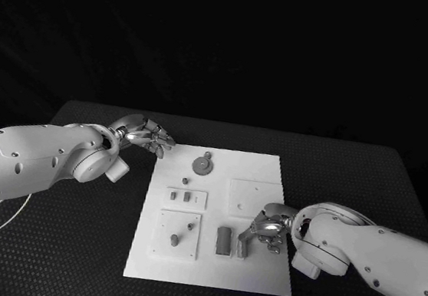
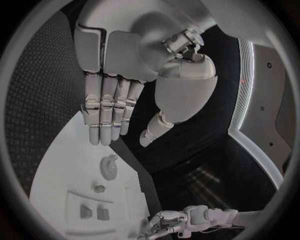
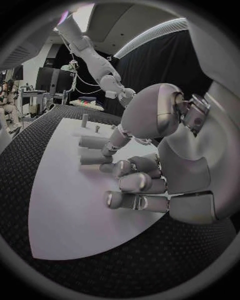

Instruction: Assemble the parts on the task board

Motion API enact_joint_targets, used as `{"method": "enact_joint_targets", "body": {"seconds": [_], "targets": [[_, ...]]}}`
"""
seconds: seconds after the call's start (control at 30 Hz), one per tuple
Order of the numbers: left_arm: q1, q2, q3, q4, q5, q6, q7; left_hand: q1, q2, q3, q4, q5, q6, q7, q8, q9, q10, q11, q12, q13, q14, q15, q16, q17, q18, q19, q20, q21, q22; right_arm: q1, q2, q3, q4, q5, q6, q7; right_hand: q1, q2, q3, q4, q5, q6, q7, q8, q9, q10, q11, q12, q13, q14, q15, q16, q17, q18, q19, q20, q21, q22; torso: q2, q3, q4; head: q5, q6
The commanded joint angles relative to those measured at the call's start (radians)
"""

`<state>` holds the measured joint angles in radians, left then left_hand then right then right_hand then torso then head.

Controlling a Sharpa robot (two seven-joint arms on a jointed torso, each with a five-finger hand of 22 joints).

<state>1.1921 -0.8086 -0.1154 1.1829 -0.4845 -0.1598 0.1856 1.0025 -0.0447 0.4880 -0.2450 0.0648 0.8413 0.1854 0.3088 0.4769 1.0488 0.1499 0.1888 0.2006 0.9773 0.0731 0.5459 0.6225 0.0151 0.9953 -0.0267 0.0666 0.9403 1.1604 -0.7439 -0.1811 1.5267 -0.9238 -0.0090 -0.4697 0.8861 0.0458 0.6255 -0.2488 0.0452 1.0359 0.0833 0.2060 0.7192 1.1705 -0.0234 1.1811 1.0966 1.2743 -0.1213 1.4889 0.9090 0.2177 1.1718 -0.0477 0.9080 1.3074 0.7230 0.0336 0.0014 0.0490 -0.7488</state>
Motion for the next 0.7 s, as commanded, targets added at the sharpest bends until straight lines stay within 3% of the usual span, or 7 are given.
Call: {"method": "enact_joint_targets", "body": {"seconds": [0.03,0.5,0.7], "targets": [[0.001,0.001,0.001,0.002,0.006,0.012,0.007,-0.011,-0.001,-0.002,-0.003,-0.003,-0.006,0.000,0.006,-0.002,-0.007,-0.002,0.004,-0.002,0.002,0.001,-0.005,0.001,0.010,-0.007,0.002,0.004,-0.002,-0.003,0.007,0.000,0.000,0.015,0.012,0.011,0.019,0.012,0.053,-0.046,0.004,0.001,0.006,0.004,-0.001,0.008,0.001,0.006,-0.002,0.002,-0.005,0.003,-0.001,0.044,0.006,-0.003,0.006,0.019,0.000,-0.0002,0.0007,-0.002,0.001],[0.001,0.002,0.001,0.002,0.006,0.011,0.008,-0.011,-0.001,-0.002,-0.004,-0.003,-0.006,0.000,0.006,-0.002,-0.007,-0.002,0.005,-0.002,0.002,0.001,-0.006,0.002,0.010,-0.007,0.002,0.004,-0.002,-0.005,0.011,0.000,-0.002,0.015,0.020,0.017,0.013,0.007,0.052,-0.046,0.004,0.000,0.006,0.003,-0.001,0.009,0.001,0.005,-0.002,0.002,-0.005,0.002,-0.004,0.044,0.007,-0.003,0.006,0.018,0.000,0.0003,0.0001,0.000,0.001],[0.001,0.000,0.001,0.002,0.006,0.008,0.010,-0.011,-0.001,-0.002,-0.004,-0.003,-0.006,0.000,0.006,-0.002,-0.007,-0.002,0.005,-0.002,0.002,0.001,-0.006,0.002,0.010,-0.007,0.002,0.004,-0.002,-0.005,0.011,0.000,-0.003,0.015,0.018,0.022,-0.012,-0.021,0.041,-0.043,0.004,0.002,0.007,0.003,-0.001,0.009,0.002,0.004,-0.005,0.002,-0.004,-0.001,-0.009,0.044,0.008,0.000,0.006,0.017,0.000,0.0004,-0.0001,0.001,0.000]]}}
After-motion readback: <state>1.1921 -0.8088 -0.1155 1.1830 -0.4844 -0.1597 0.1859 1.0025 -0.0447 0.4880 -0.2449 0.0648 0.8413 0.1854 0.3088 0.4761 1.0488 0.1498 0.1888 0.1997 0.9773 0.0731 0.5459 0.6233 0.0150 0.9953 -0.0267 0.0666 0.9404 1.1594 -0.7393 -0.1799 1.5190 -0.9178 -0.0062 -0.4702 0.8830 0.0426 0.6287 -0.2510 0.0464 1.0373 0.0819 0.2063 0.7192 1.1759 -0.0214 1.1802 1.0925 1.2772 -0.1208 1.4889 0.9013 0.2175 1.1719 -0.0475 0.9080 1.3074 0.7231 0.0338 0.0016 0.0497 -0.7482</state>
